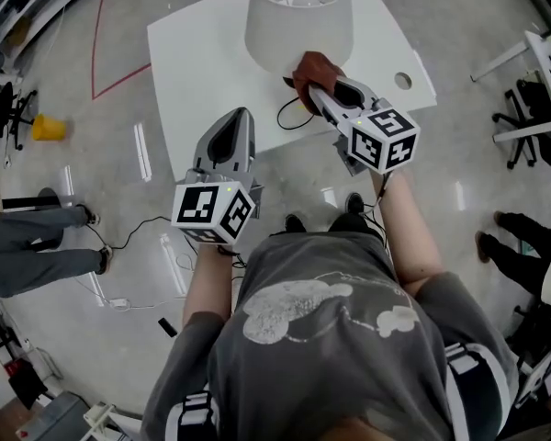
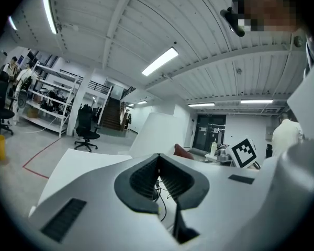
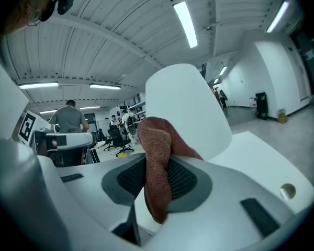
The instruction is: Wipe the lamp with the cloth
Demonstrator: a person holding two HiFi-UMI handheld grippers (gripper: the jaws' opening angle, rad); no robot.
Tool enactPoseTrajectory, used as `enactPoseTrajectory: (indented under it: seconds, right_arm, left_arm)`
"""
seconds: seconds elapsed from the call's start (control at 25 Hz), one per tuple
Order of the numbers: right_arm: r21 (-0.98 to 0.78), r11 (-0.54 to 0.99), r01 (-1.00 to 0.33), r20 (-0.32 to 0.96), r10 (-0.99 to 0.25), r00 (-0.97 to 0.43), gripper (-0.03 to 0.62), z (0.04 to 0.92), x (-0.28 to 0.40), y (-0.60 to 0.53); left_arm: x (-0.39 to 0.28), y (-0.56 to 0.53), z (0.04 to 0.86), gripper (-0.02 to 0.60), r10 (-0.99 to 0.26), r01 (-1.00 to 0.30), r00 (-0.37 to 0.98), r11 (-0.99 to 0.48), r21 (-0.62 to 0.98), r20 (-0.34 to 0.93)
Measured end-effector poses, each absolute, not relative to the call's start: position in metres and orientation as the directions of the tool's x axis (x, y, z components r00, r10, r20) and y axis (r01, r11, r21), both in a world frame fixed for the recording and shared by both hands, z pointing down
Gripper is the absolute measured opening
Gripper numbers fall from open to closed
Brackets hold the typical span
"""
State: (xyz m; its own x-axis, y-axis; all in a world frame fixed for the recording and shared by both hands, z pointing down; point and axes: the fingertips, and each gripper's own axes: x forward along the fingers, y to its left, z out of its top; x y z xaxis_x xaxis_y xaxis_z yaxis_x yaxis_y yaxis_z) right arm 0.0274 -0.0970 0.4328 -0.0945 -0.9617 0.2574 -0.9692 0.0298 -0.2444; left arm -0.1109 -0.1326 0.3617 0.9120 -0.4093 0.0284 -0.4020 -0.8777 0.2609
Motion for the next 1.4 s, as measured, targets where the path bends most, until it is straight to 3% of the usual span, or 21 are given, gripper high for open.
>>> enactPoseTrajectory:
  seconds: [0.36,0.92,1.12,1.4]
  right_arm:
    - [-0.257,0.063,-0.964,0.310,-0.940,-0.144,0.097,0.448,0.008,-0.085]
    - [-0.187,0.213,-0.959,0.063,-0.972,-0.228,0.097,0.308,-0.004,-0.120]
    - [-0.172,0.154,-0.973,0.065,-0.984,-0.167,0.097,0.300,-0.003,-0.143]
    - [-0.211,-0.014,-0.977,0.068,-0.998,0.000,0.097,0.320,-0.009,-0.159]
  left_arm:
    - [-0.119,-0.129,0.375,0.008,-0.442,-0.439,0.895,-0.855,0.277,0.056]
    - [-0.114,-0.147,0.324,0.008,-0.481,-0.460,0.877,-0.853,0.245,-0.026]
    - [-0.123,-0.176,0.316,0.008,-0.459,-0.435,0.887,-0.867,0.242,-0.047]
    - [-0.133,-0.212,0.328,0.008,-0.323,-0.310,0.946,-0.919,0.243,-0.012]
